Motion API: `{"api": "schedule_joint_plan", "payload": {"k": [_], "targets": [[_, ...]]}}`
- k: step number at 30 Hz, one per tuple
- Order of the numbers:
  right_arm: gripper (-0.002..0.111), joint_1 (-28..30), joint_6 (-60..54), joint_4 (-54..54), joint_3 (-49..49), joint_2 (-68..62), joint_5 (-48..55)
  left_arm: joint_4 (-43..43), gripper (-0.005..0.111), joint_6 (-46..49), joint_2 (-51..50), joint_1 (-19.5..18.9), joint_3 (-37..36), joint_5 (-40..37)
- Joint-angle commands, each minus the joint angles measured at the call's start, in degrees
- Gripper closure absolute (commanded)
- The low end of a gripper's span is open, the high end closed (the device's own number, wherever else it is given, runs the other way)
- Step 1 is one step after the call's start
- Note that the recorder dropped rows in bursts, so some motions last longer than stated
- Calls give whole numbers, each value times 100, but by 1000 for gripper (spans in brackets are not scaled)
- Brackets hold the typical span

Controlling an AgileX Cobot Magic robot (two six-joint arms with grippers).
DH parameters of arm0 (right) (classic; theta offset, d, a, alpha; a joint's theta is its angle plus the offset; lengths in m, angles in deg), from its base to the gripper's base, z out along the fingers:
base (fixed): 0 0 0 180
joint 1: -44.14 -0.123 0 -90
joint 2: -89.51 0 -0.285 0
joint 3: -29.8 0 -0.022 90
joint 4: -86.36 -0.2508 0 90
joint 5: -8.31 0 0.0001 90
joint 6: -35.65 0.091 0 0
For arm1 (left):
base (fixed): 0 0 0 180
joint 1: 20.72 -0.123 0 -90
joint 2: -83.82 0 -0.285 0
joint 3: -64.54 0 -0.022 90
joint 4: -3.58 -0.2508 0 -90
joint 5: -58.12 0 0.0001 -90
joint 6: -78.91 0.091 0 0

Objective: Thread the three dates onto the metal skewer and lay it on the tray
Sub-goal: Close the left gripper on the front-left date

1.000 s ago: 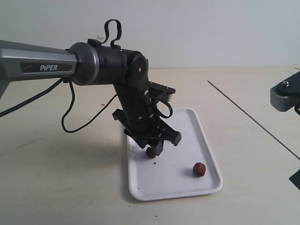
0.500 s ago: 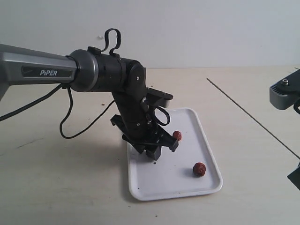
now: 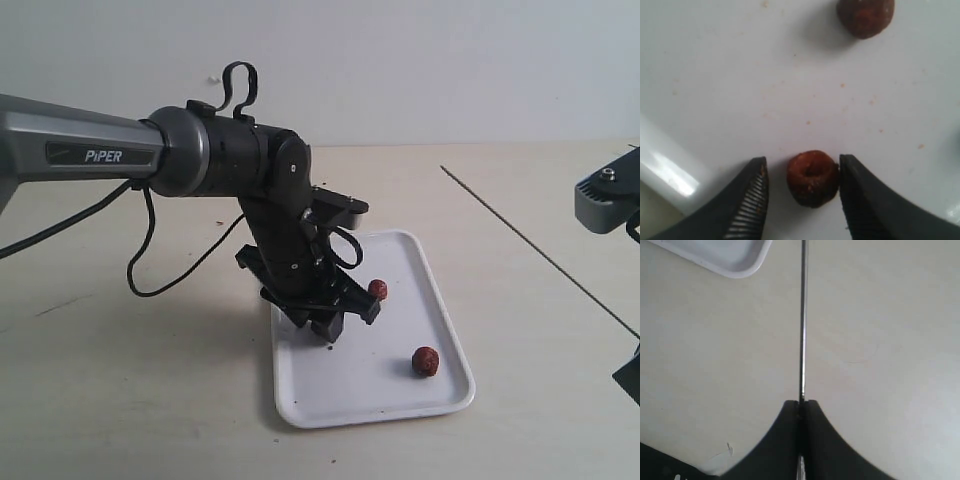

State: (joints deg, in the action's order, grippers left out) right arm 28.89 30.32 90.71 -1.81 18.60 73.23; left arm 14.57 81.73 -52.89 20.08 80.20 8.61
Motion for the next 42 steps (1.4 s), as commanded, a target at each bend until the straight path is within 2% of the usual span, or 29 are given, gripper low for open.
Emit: {"api": "schedule_joint_plan", "payload": {"k": [1,21,29,38,42], "targets": [[108,4,-21,59,-3,52,-46,-10,60,-7,-65,13,-49,-72],[108,4,-21,70,-3,52,-45,-10,63,-7,-58,13,-49,-207],[108,4,-21,57,-3,52,-45,-10,79,30,-58,13,-49,-217],[108,4,51,69,-3,52,-4,-10,78,192,13,13,-49,-244],[108,4,92,69,-3,52,152,-10,78,634,223,13,-49,-260]]}}
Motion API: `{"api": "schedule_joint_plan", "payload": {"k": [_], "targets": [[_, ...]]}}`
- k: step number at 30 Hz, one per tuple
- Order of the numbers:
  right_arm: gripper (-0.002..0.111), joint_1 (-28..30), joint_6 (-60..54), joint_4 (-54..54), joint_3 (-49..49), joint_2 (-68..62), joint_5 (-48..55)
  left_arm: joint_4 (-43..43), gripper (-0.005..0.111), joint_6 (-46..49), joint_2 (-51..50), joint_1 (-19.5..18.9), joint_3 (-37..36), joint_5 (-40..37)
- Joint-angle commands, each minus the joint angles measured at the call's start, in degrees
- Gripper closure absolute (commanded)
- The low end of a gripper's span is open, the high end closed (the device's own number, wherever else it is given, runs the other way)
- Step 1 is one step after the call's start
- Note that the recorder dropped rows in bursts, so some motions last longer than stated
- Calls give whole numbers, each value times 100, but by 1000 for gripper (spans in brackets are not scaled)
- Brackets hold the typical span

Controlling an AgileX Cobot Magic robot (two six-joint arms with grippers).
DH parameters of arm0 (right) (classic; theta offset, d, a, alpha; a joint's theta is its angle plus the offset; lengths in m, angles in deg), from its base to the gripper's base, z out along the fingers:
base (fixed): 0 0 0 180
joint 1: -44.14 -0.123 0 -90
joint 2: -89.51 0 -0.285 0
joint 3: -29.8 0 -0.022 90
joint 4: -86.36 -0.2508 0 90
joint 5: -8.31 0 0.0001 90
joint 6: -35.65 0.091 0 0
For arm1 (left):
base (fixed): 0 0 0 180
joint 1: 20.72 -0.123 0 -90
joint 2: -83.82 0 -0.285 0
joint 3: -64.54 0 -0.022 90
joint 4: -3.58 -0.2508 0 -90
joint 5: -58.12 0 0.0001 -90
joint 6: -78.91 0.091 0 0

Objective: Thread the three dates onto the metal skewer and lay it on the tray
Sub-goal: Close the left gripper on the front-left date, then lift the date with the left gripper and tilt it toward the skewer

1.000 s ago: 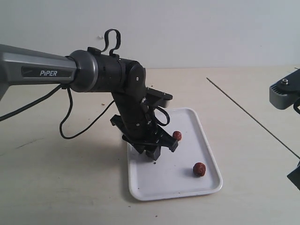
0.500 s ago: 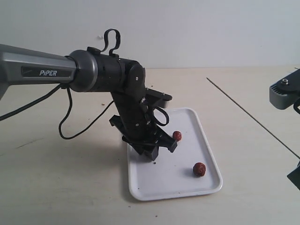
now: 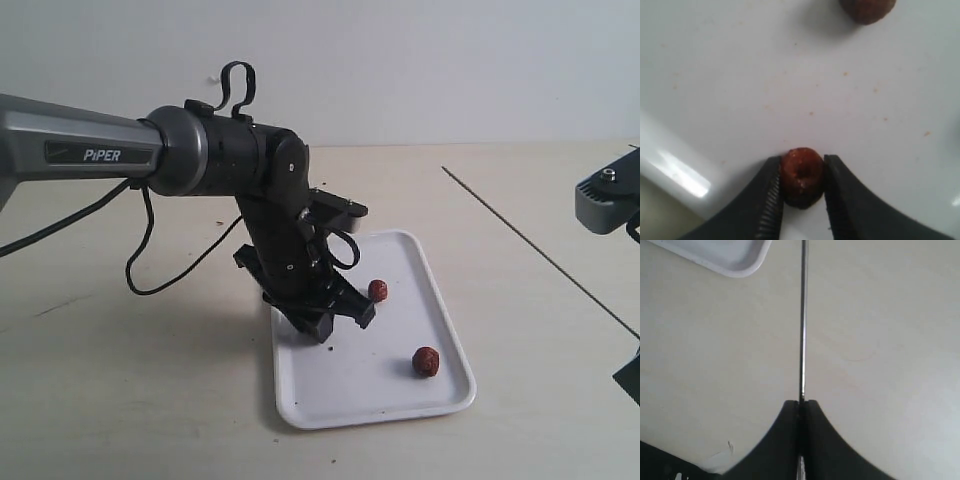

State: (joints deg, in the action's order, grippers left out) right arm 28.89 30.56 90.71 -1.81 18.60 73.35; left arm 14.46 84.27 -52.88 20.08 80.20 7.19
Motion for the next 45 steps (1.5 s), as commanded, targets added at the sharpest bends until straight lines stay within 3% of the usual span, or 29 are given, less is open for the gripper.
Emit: {"api": "schedule_joint_plan", "payload": {"k": [1,7,14,19,27,35,45], "targets": [[108,4,68,69,-3,52,168,-12,78,455,264,13,-49,-119],[108,4,68,49,-3,52,492,-24,78,1325,616,13,-49,-238],[108,4,-332,-595,-3,52,492,-24,78,5689,1053,13,-49,-424],[108,4,-639,-1288,-15,52,492,-4,78,7403,1163,13,-49,-427],[108,-9,-740,-1453,-15,52,492,-25,78,8869,1209,-107,-49,-387],[108,-7,-982,-1742,-328,-61,492,-4,78,9231,1333,-356,-49,-52],[108,-7,-1632,-2861,-378,-440,492,163,78,9943,1342,-357,-49,-55]]}}
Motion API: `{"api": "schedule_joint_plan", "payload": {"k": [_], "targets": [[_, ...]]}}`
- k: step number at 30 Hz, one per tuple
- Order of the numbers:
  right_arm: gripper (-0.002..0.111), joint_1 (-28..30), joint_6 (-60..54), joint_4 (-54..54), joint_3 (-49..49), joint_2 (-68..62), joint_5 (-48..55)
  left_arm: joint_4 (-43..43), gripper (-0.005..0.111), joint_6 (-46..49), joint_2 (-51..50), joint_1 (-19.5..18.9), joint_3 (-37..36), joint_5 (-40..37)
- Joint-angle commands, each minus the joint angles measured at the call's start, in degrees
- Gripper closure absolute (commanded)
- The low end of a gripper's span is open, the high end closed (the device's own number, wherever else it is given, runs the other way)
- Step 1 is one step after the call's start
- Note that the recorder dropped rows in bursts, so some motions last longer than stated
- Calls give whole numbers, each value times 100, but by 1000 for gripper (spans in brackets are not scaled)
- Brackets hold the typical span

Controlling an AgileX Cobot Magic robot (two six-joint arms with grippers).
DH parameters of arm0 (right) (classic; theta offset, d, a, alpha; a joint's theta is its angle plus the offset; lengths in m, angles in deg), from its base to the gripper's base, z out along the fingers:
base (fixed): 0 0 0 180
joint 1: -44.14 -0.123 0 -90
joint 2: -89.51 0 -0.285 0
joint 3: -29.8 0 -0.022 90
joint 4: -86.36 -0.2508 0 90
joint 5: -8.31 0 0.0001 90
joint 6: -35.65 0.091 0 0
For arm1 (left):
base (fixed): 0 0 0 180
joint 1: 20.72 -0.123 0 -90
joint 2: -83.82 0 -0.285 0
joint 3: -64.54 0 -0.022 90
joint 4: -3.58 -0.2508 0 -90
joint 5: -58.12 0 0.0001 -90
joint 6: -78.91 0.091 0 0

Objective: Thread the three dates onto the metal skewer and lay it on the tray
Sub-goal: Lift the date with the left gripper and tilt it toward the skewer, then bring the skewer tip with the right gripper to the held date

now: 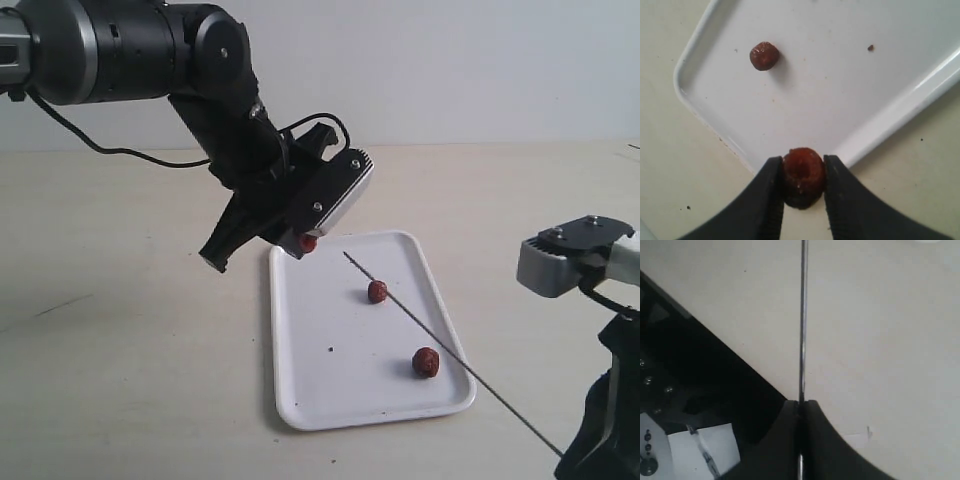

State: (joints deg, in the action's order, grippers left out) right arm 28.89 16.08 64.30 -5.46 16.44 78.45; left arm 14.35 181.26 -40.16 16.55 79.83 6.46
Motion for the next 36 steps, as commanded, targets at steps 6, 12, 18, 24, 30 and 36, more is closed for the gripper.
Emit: {"api": "schedule_joint_plan", "payload": {"k": [6,12,18,24,30,36], "targets": [[108,-7,-277,-363,-13,-647,-18,368,78,414,70,-4,-12,18],[108,-7,-334,-547,-13,-860,-236,368,78,451,70,-4,-12,18],[108,-7,-334,-844,-13,-885,-578,368,78,517,70,-4,-12,18],[108,-7,-196,-894,-13,-914,-803,368,78,538,70,-4,-12,18],[108,-7,-134,-984,82,-1225,-838,368,78,538,70,-4,-12,18],[108,-7,-134,-1028,421,-1428,-715,368,78,538,70,-4,-12,18]]}}
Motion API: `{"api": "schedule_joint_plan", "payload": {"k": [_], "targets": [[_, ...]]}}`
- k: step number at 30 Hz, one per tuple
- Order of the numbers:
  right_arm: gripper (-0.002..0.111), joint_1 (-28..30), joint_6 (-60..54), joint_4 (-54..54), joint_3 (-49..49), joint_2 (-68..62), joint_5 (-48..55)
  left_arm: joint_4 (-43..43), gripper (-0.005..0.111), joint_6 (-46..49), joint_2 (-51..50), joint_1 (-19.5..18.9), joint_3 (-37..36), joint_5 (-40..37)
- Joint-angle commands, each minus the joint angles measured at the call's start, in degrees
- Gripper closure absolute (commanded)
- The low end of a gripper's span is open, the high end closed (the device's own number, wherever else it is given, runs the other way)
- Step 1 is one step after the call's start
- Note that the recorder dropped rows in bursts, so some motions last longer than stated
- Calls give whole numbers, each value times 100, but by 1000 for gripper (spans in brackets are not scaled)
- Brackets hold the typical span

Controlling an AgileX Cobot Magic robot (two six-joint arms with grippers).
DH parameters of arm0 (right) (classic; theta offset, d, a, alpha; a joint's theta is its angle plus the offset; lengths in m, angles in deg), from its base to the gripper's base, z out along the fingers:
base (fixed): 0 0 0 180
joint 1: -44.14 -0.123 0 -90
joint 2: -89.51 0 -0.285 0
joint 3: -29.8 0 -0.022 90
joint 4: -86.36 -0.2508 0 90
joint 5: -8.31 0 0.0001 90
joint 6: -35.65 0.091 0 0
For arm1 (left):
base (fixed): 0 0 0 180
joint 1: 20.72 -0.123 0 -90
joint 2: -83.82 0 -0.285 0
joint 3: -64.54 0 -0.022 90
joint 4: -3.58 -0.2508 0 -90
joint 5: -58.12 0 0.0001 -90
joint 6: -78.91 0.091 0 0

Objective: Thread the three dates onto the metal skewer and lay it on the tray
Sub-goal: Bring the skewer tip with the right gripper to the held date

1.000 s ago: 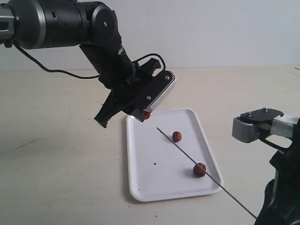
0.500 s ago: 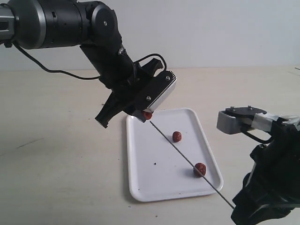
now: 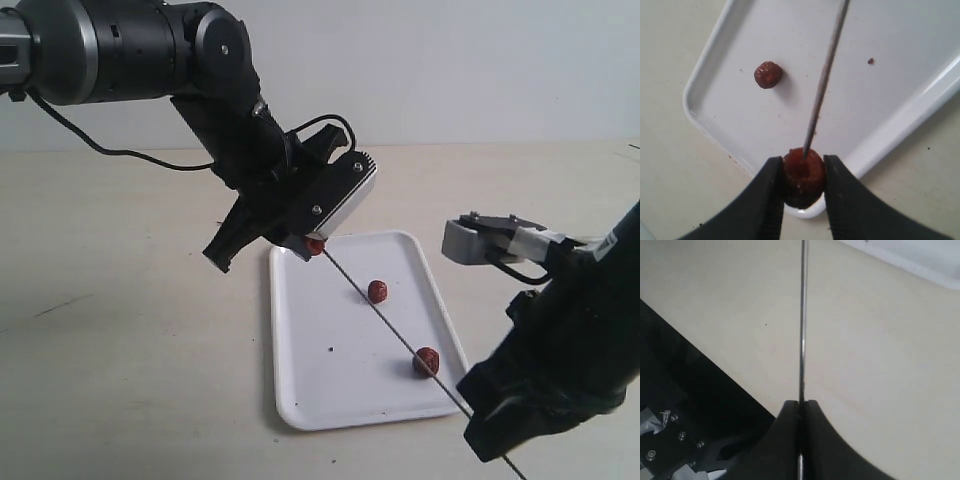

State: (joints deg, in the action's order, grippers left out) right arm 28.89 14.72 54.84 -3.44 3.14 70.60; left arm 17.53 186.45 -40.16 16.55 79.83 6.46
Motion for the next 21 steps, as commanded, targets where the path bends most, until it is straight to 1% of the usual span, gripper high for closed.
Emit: {"api": "schedule_joint_plan", "payload": {"k": [1,7,11,21], "targets": [[108,-7,2,-82,268,-131,117,49,78,19,70,-4,-12,18],[108,-7,2,-82,389,-232,239,28,78,41,70,-4,-12,18],[108,-7,2,1,388,-232,493,30,78,41,70,-4,-12,29],[108,-7,2,197,390,-220,516,-11,78,75,70,-4,-12,29]]}}
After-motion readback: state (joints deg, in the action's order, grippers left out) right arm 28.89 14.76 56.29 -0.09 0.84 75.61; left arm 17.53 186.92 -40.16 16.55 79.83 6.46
